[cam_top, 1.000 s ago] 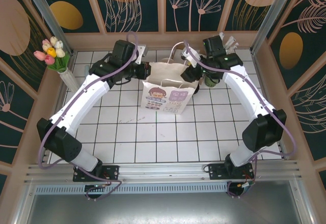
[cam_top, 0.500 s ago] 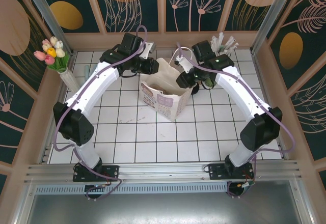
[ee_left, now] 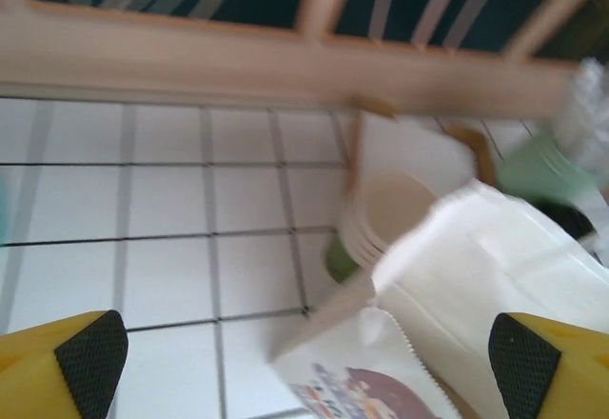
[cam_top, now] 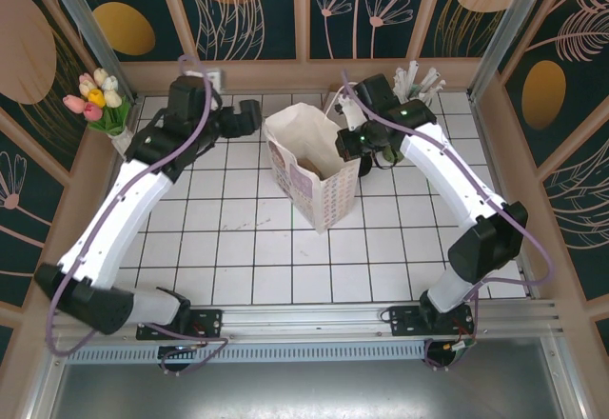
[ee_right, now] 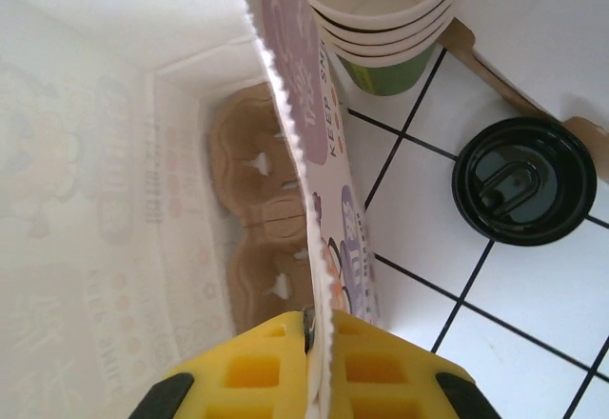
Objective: Pack the takeout coffee
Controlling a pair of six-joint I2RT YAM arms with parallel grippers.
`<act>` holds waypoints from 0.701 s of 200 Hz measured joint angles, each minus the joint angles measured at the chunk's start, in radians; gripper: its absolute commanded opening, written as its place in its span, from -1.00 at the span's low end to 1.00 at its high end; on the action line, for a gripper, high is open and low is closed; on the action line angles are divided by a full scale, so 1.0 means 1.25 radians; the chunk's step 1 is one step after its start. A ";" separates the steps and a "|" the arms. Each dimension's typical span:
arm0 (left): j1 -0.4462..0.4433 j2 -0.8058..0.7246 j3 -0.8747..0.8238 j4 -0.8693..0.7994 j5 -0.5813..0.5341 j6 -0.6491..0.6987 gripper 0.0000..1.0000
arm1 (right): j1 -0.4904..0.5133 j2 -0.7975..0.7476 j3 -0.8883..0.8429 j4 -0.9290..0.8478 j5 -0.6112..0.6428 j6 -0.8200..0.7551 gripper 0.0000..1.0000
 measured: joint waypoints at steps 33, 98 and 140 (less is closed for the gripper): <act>0.001 -0.097 -0.101 0.038 -0.173 -0.060 0.98 | 0.004 -0.013 0.015 -0.007 0.025 0.071 -0.92; 0.001 -0.130 -0.225 0.117 -0.223 -0.134 0.98 | 0.023 -0.003 -0.006 0.005 0.063 0.179 -0.80; 0.001 -0.106 -0.301 0.141 -0.226 -0.232 0.97 | 0.055 0.018 -0.010 0.039 0.081 0.239 -0.72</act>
